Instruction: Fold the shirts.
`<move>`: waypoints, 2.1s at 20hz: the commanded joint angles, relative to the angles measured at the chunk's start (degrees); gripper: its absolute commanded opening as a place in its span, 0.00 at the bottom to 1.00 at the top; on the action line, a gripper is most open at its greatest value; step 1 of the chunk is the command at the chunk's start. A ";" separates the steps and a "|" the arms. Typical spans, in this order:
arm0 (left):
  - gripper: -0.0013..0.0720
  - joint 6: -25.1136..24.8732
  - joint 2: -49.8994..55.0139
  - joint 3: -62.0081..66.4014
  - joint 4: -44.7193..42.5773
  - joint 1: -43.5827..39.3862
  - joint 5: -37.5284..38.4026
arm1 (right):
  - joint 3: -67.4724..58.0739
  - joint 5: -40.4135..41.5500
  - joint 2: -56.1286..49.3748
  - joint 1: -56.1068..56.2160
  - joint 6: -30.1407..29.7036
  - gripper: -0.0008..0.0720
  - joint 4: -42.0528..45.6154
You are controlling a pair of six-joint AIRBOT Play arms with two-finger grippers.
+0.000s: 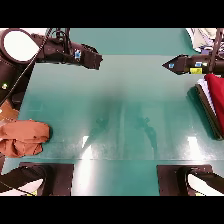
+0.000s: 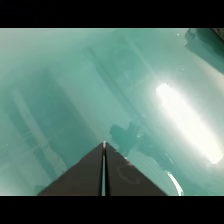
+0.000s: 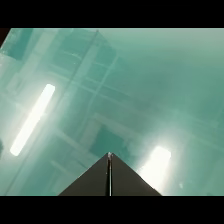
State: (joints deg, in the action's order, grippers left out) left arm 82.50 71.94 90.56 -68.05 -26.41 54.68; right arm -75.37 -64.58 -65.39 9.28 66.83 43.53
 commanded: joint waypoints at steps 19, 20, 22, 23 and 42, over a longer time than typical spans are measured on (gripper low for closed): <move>0.05 1.70 -1.97 -0.02 -0.59 5.20 3.52 | 0.00 -1.44 0.00 0.09 -0.02 0.04 -0.02; 0.06 2.99 -3.34 -0.26 -2.43 8.20 7.63 | 0.00 -1.81 0.00 0.09 -0.02 0.04 0.00; 0.05 3.23 -7.85 -3.48 -7.28 15.08 14.43 | 0.00 -2.43 0.00 0.09 -0.02 0.04 0.00; 0.05 3.26 -11.04 -6.93 -10.29 18.49 16.22 | 0.02 -2.47 0.00 0.09 -0.02 0.04 0.02; 0.32 13.53 -26.40 -57.57 -26.21 39.80 15.96 | 0.02 -1.38 0.00 0.09 -0.02 0.04 0.04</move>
State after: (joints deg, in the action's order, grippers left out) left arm 95.02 45.63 34.61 -93.51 13.17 69.49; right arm -75.37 -66.17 -65.39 9.32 66.78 43.59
